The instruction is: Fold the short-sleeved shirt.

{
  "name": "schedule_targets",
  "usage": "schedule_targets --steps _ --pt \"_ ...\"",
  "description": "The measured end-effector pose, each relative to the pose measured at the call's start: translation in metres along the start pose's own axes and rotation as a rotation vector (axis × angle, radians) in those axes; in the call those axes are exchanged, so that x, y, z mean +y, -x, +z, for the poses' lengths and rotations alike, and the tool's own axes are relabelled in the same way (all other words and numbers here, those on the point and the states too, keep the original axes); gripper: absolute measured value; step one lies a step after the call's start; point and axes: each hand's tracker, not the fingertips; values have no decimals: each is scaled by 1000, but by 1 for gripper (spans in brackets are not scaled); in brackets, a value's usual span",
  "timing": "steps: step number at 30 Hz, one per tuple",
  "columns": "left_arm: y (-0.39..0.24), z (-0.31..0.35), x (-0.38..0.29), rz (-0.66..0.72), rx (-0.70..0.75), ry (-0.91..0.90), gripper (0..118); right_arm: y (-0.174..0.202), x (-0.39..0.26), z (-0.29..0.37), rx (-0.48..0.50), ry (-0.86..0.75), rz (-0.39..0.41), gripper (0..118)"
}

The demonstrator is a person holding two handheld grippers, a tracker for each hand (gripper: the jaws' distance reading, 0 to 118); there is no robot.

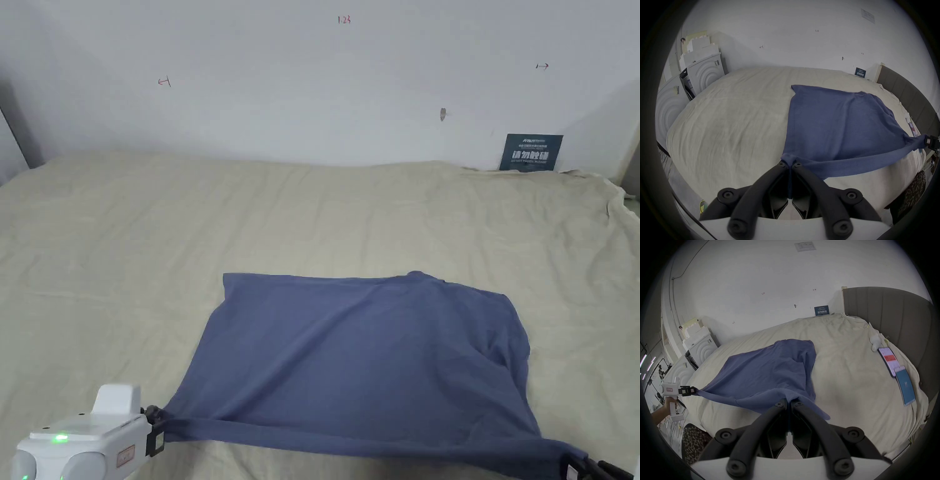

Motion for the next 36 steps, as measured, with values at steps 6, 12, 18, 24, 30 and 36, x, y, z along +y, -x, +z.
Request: schedule_targets --steps 6,12,18,24,30,36 --pt "12 6 -31 -2 4 23 0 -4 -35 13 -8 30 -13 1" --pt "15 -13 -56 -5 17 69 0 -15 -55 -11 -51 106 -38 1" --pt "3 -27 -78 -18 42 134 0 -19 -75 -46 -129 231 -103 1" --pt "-9 -7 -71 19 55 116 3 -18 -79 -51 -150 255 -131 1" --pt "-13 17 -55 79 41 110 100 3 -50 -26 -155 195 -37 54" --pt "-21 62 -13 77 35 -110 116 36 15 16 -114 -41 62 97"
